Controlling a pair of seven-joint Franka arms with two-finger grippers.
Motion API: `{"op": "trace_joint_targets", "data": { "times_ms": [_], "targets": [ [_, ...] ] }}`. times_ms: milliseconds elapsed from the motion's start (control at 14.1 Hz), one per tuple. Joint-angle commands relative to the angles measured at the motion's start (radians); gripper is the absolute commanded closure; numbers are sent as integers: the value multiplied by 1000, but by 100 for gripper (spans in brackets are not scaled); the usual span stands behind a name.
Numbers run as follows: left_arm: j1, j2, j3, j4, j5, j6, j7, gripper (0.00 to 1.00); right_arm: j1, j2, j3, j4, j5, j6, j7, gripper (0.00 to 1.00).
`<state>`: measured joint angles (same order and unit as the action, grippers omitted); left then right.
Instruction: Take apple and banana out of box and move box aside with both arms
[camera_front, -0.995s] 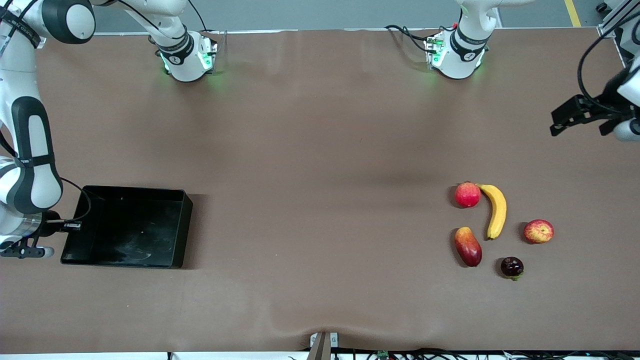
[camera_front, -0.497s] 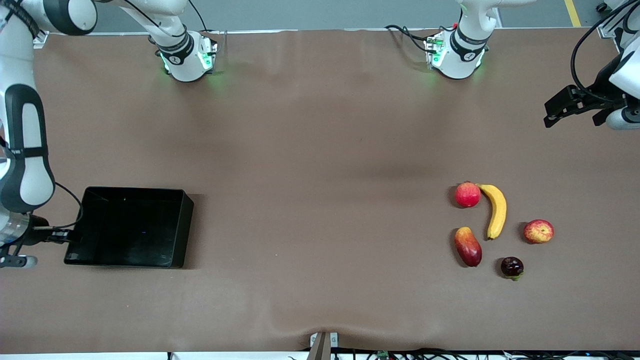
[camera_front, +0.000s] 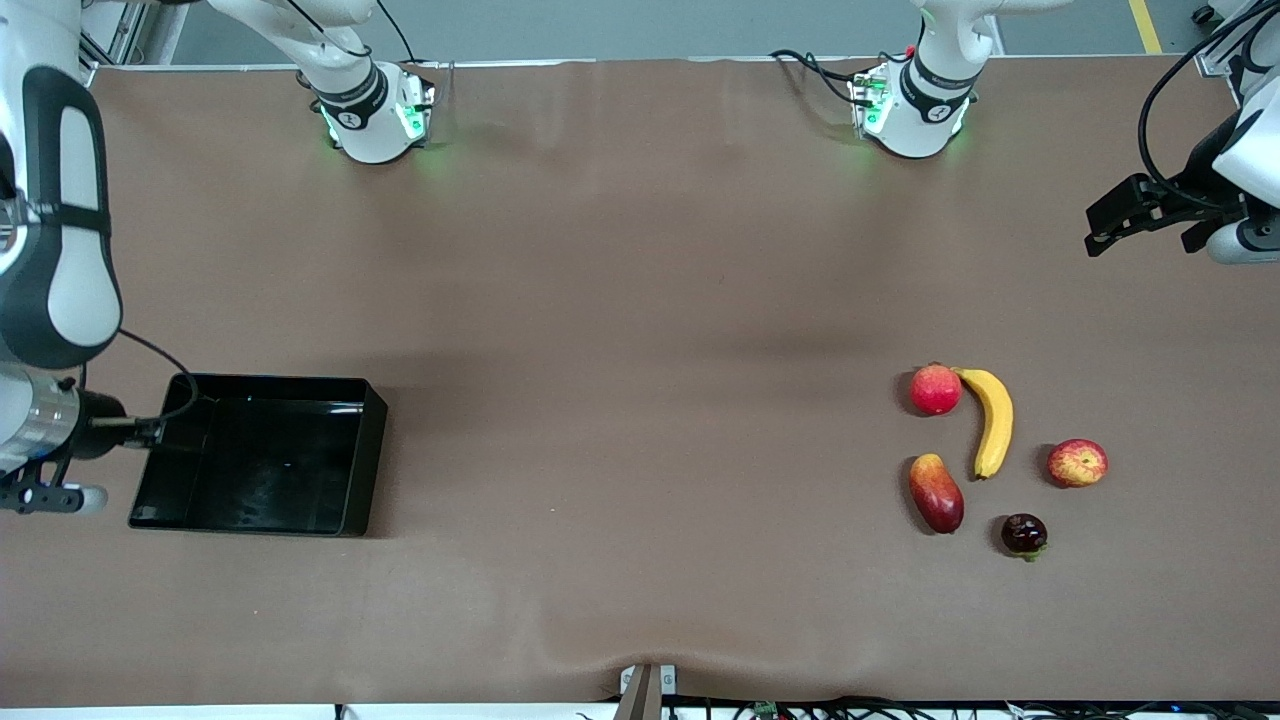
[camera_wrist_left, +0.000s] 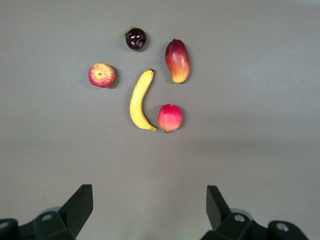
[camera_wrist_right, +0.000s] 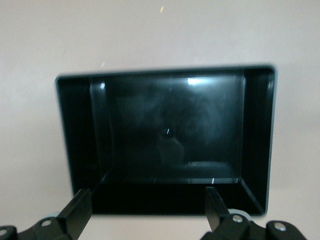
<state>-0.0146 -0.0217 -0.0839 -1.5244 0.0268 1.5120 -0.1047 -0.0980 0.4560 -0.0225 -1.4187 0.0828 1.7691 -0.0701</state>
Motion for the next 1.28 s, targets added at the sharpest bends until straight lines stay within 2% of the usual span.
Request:
{"op": "trace_joint_targets", "data": {
  "times_ms": [0,142,355,497,640,853,924,1208],
  "targets": [
    [1,-18,1,-14,-5,2,-12,0,24,-185,-2,-210,-18,-5,18,0],
    [5,-17,1,-16,-5,-4,-7,0,46,-273,-1,-267,-18,-32,18,0],
    [5,-17,3,-16,-5,-6,3,0,64,-350,9,-229,-17,-150,71,0],
    [7,-24,3,-14,-5,-36,-9,0,93,-419,7,-220,-17,-172,79,0],
    [5,-23,4,-14,-2,-35,-12,0,95,-445,10,-182,-15,-200,76,0],
    [7,-15,4,-10,-2,-30,-9,0,93,-444,4,-66,-17,-340,76,0],
    [7,-12,4,-10,-2,-30,-9,0,93,-453,3,-66,-18,-379,78,0],
    [7,16,7,30,4,-24,6,0,103,-511,10,-77,-32,-392,78,0]
  ]
}}
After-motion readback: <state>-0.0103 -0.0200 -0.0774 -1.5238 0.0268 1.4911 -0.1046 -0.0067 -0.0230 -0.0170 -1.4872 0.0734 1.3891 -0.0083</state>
